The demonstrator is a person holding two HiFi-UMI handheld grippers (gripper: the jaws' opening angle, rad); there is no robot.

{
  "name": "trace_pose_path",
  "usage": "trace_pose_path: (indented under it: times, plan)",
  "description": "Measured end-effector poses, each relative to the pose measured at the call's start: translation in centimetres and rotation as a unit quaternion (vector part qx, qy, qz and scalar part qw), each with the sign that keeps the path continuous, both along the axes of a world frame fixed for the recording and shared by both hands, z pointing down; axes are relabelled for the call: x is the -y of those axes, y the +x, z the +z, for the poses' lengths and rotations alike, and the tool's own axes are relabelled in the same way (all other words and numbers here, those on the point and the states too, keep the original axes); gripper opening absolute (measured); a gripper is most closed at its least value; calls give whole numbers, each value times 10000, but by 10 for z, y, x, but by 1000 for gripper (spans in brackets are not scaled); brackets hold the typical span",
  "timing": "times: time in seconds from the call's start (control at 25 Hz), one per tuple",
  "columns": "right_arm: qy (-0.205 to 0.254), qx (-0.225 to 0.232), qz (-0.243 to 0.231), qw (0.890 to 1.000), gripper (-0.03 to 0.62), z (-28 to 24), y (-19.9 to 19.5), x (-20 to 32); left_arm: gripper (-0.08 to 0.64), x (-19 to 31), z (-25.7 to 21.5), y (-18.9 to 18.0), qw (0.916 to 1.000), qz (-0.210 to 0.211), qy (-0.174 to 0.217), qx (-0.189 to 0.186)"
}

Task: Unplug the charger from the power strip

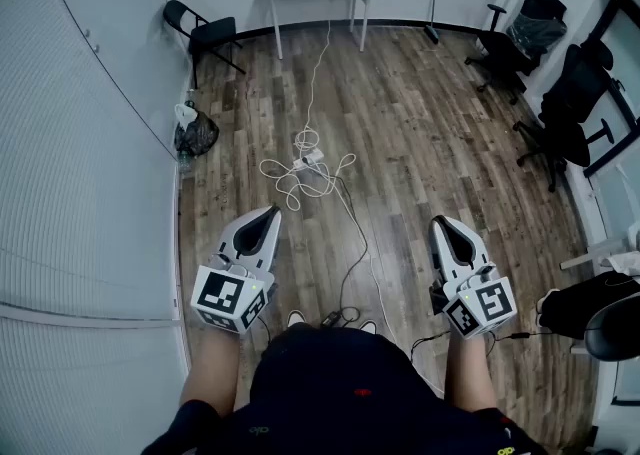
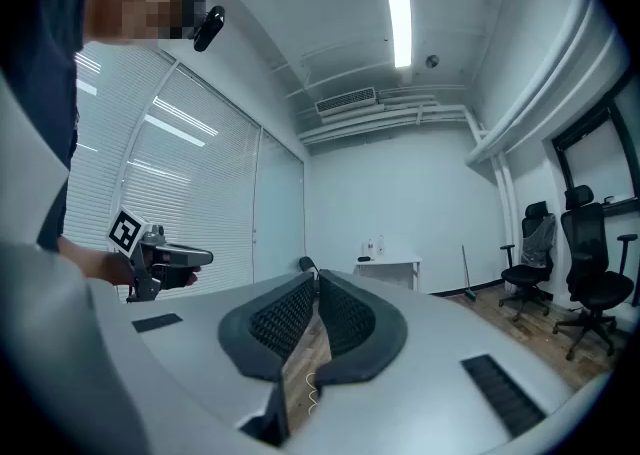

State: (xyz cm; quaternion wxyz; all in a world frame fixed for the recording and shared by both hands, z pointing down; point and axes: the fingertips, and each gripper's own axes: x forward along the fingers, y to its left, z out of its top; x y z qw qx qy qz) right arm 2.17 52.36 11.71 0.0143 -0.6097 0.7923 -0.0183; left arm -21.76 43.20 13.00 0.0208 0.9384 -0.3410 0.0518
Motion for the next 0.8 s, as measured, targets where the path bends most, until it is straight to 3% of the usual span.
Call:
trace_pose_path:
  times: [0.36, 0.8]
  plan:
    - [-83, -28, 17, 10000, 34, 10, -1, 2, 18, -1, 10, 3, 9999, 44, -55, 84]
    - [-45, 275, -87, 9996, 35, 24, 9, -17, 18, -18, 21, 7, 9997, -95, -123, 183]
